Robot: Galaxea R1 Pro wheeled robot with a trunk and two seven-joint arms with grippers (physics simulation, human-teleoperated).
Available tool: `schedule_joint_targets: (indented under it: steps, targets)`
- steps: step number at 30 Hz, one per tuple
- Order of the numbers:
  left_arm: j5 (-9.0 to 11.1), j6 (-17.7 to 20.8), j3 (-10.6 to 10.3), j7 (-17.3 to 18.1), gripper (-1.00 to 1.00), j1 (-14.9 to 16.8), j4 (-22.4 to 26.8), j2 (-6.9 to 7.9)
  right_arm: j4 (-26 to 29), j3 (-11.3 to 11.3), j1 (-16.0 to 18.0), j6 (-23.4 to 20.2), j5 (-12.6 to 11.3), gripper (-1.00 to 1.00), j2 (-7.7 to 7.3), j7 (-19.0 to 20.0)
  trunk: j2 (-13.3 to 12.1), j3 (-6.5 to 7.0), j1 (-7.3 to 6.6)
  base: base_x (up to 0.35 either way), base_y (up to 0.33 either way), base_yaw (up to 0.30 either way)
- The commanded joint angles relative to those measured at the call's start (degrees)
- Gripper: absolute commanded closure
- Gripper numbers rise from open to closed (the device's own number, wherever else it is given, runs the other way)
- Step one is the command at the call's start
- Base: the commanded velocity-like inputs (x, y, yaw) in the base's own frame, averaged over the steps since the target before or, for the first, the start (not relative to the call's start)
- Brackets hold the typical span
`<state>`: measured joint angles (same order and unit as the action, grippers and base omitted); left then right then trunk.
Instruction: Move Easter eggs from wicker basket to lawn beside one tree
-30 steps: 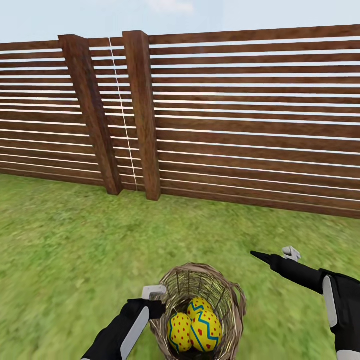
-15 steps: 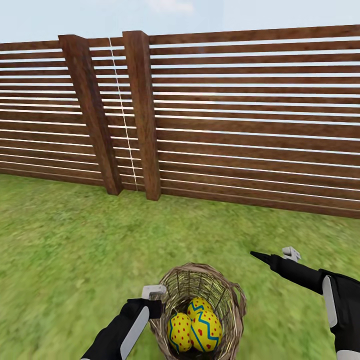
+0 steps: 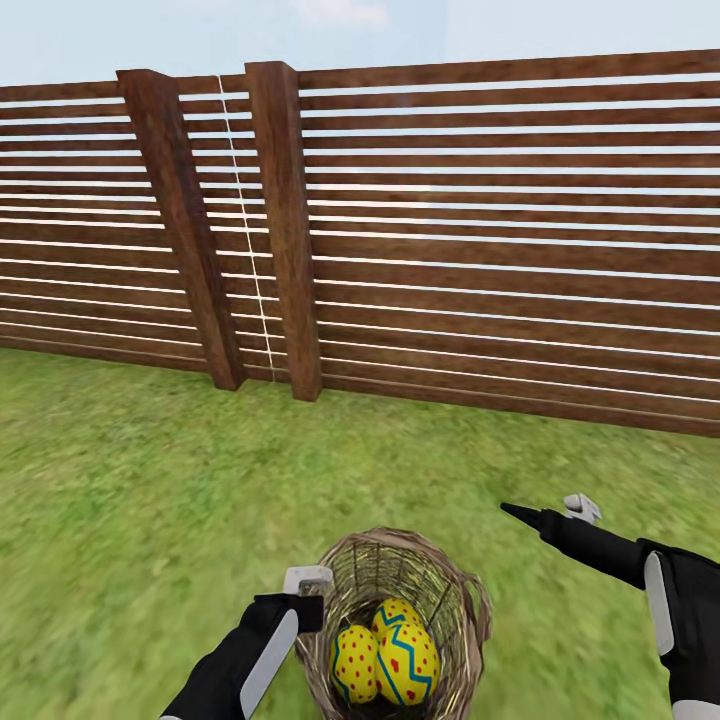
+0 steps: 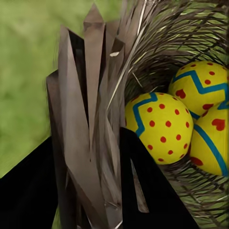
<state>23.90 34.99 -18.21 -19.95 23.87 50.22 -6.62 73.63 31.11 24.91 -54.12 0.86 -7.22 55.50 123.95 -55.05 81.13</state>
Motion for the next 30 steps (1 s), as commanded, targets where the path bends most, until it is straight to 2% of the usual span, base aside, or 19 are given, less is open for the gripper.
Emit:
schedule_joint_targets:
  steps: [1, 10, 30]
  targets:
    - [0.4, 0.2, -0.1, -0.5, 1.00, 0.0, 0.1, 0.03, 0.0, 0.1, 0.1, -0.4, 0.1, -1.00, 0.01, 0.3, 0.0, -0.05, -0.01, 0.000, 0.000, 0.000]
    - [0.5, 0.3, 0.0, -0.4, 1.00, 0.0, 0.8, 0.03, -0.1, 0.0, 0.1, -0.4, 0.1, -1.00, 0.01, 0.2, 0.0, -0.05, -0.01, 0.000, 0.000, 0.000]
    - [0.5, 0.3, 0.0, -0.4, 1.00, 0.0, 0.8, -0.06, 0.1, -0.1, 0.1, -0.3, 0.2, -1.00, 0.12, 0.2, -8.0, 3.54, -4.40, 0.000, 0.000, 0.000]
